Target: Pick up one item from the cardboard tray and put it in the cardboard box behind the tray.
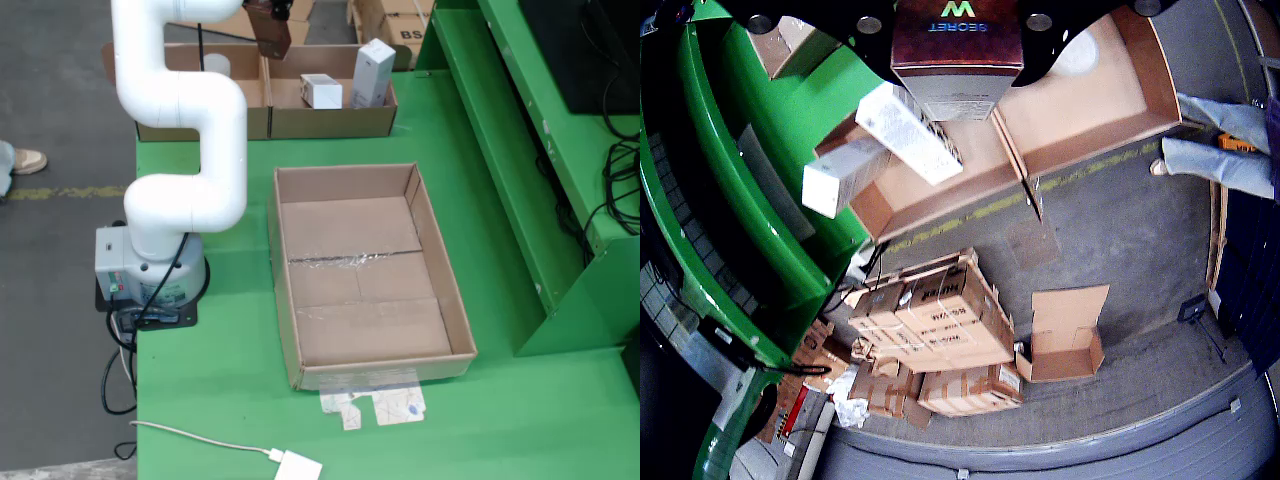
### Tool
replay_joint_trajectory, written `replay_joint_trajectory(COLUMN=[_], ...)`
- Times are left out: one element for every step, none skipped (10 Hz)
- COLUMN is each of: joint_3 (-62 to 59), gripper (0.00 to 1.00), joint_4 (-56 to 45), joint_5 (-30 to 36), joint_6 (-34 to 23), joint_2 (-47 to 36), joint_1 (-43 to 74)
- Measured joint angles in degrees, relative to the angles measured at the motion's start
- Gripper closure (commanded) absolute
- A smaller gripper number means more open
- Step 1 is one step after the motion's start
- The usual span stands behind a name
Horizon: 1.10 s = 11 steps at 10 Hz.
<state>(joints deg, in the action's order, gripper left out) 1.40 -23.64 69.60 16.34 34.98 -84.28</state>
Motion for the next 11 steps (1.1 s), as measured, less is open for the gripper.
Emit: replay_joint_trajectory(joint_3=[0.0,0.0,0.0,0.0,0.0,0.1,0.1,0.1,0.1,0.1,0.1], gripper=[1.0,1.0,1.0,1.0,1.0,1.0,1.0,1.0,1.0,1.0,1.0], joint_4=[2.4,3.7,3.8,6.1,8.4,9.3,9.9,10.3,9.5,9.9,10.8], joint_5=[-0.5,-0.7,-0.8,-1.5,-1.9,-2.0,-2.1,-1.9,-1.7,-1.7,-1.7], joint_6=[-0.8,-1.0,-1.0,-1.7,-2.4,-2.6,-2.8,-2.8,-2.9,-3.4,-3.7], joint_2=[1.1,1.8,1.8,3.1,4.4,4.8,5.0,5.3,5.3,5.4,5.5], joint_1=[-0.9,-1.6,-1.7,-2.7,-3.5,-3.9,-4.1,-4.7,-5.8,-6.8,-7.1])
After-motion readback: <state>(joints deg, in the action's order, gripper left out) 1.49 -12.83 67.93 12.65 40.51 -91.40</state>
